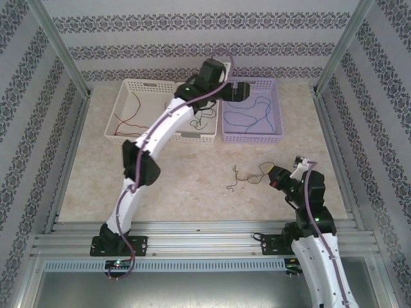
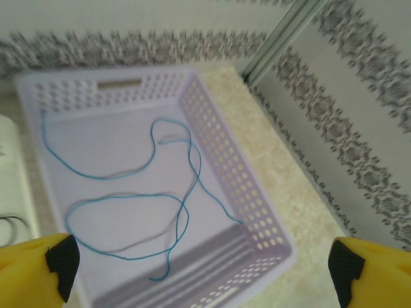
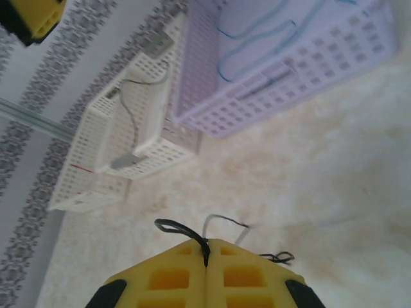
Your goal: Untangle the cables
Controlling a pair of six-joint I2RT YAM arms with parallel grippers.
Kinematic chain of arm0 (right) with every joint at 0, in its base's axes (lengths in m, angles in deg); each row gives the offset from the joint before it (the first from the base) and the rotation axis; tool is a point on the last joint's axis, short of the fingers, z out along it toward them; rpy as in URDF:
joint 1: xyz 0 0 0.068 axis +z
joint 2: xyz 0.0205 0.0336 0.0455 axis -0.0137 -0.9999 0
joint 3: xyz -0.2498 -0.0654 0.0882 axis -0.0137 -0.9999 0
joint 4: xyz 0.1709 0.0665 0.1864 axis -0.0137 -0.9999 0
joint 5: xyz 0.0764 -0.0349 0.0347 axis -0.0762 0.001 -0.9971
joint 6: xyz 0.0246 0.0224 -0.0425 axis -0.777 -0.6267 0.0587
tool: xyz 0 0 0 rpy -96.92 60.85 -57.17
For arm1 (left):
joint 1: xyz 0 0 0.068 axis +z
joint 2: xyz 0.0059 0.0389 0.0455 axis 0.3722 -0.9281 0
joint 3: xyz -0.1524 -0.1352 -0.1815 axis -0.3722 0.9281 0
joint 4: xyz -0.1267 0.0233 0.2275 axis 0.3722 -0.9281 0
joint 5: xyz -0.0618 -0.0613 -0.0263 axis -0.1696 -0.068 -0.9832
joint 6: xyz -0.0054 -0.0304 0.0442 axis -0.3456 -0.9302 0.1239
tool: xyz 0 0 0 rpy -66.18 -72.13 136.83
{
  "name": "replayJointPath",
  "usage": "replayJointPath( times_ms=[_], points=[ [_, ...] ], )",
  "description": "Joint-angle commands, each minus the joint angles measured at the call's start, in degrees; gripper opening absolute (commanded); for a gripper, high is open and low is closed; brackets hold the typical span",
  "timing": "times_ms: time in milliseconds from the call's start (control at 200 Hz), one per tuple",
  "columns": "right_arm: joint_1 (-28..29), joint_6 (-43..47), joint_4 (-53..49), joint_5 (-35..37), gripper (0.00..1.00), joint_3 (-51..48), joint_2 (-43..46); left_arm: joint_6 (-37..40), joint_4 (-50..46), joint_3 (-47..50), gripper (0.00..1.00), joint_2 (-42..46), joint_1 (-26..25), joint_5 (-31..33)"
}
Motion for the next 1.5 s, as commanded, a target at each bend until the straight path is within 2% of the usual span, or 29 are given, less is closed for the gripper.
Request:
replayJointPath(
  times_ms=[0, 170, 285, 510, 724, 929, 1094, 1179, 1269, 1494],
  points=[
    [1.70, 2.22, 2.35, -1.82, 0.00, 7.70, -5.88, 4.18, 0.69, 12.46, 1.00, 14.35, -0.19, 5.89],
    [10.13, 7.16, 0.51, -0.03, 0.00, 23.97, -19.09, 5.31, 11.66, 41.55, 1.00, 36.49, -0.06, 11.39],
    [17.36, 11.12, -2.88, 4.58, 0.00, 37.13, -28.18, 5.53, 13.85, 55.28, 1.00, 49.14, 0.12, 15.98],
    [23.20, 13.03, -6.93, 5.14, 0.00, 62.56, -46.71, 6.47, 11.09, 72.08, 1.00, 68.18, 0.51, 23.62],
    [25.50, 13.77, -11.20, 5.02, 0.00, 85.05, -62.76, 8.63, 9.76, 83.48, 1.00, 82.17, 0.69, 32.35],
    [25.75, 14.62, -12.17, 5.55, 0.00, 100.63, -75.40, 8.85, 14.21, 91.55, 1.00, 89.36, 0.73, 36.95],
    [24.93, 14.89, -19.47, 4.58, 0.00, 119.08, -89.36, 9.33, 15.43, 92.65, 1.00, 89.26, 0.73, 36.76],
    [25.01, 15.29, -20.48, 4.52, 0.00, 125.50, -94.86, 9.78, 15.26, 92.69, 1.00, 88.40, 0.72, 36.81],
    [24.46, 15.50, -20.96, 5.39, 0.00, 127.38, -99.24, 10.19, 14.65, 92.27, 1.00, 87.51, 0.73, 36.86],
    [22.73, 17.06, -18.68, 6.32, 0.00, 121.27, -105.70, 10.73, 14.53, 92.27, 1.00, 87.62, 0.71, 38.49]
  ],
)
